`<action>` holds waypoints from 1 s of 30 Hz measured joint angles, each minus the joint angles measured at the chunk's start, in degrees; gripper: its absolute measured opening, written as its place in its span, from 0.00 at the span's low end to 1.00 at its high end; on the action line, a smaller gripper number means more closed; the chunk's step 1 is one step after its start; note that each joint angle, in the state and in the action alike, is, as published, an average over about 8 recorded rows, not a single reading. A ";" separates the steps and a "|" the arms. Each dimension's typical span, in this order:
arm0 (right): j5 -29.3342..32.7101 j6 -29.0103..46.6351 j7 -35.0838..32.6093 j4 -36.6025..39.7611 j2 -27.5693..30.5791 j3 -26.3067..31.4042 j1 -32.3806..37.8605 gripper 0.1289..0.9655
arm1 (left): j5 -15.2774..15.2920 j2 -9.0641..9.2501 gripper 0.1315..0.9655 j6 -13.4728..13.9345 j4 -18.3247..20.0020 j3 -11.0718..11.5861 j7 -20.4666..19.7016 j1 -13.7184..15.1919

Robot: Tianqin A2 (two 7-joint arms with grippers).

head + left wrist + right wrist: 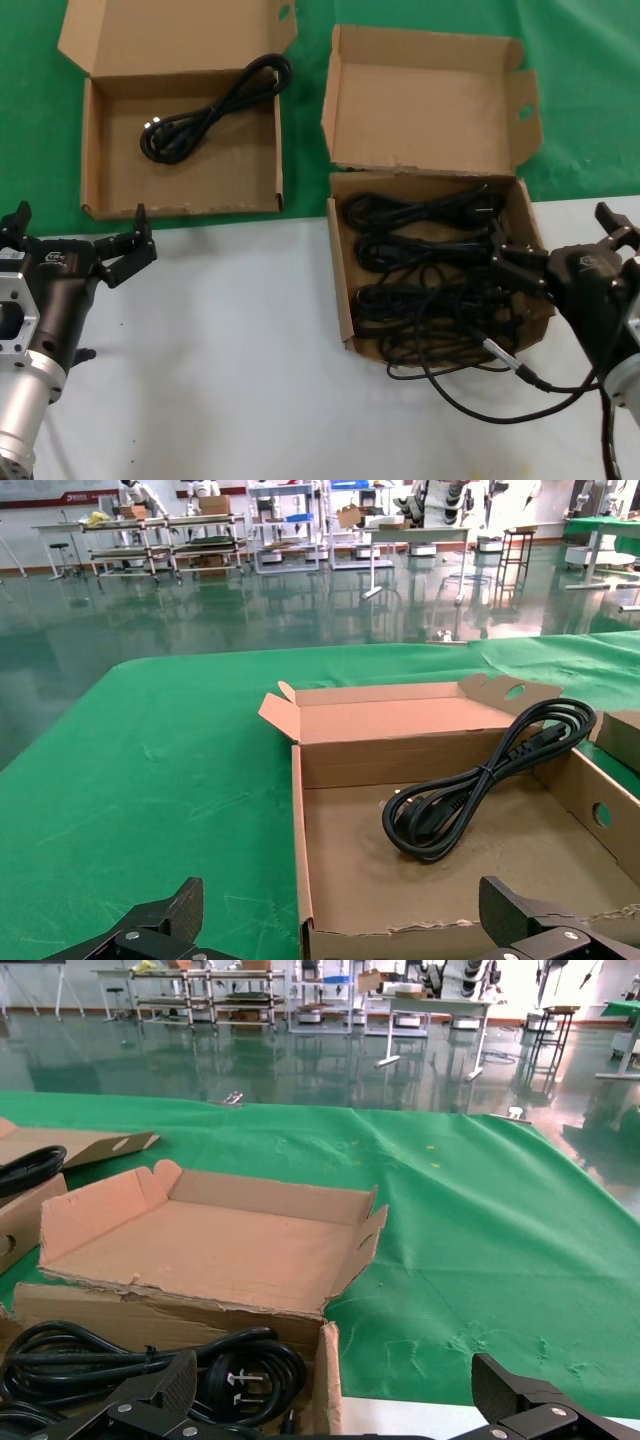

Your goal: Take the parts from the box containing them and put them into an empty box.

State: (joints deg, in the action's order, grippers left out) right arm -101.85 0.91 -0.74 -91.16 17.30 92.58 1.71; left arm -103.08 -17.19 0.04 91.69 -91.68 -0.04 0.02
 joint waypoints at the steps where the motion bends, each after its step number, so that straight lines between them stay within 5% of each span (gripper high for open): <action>1: 0.00 0.00 0.00 0.00 0.00 0.00 0.00 1.00 | 0.00 0.00 1.00 0.00 0.00 0.00 0.00 0.00; 30: 0.00 0.00 0.00 0.00 0.00 0.00 0.00 1.00 | 0.00 0.00 1.00 0.00 0.00 0.00 0.00 0.00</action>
State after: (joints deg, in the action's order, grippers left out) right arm -101.85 0.91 -0.74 -91.16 17.30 92.58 1.71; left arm -103.08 -17.19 0.04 91.69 -91.68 -0.04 0.02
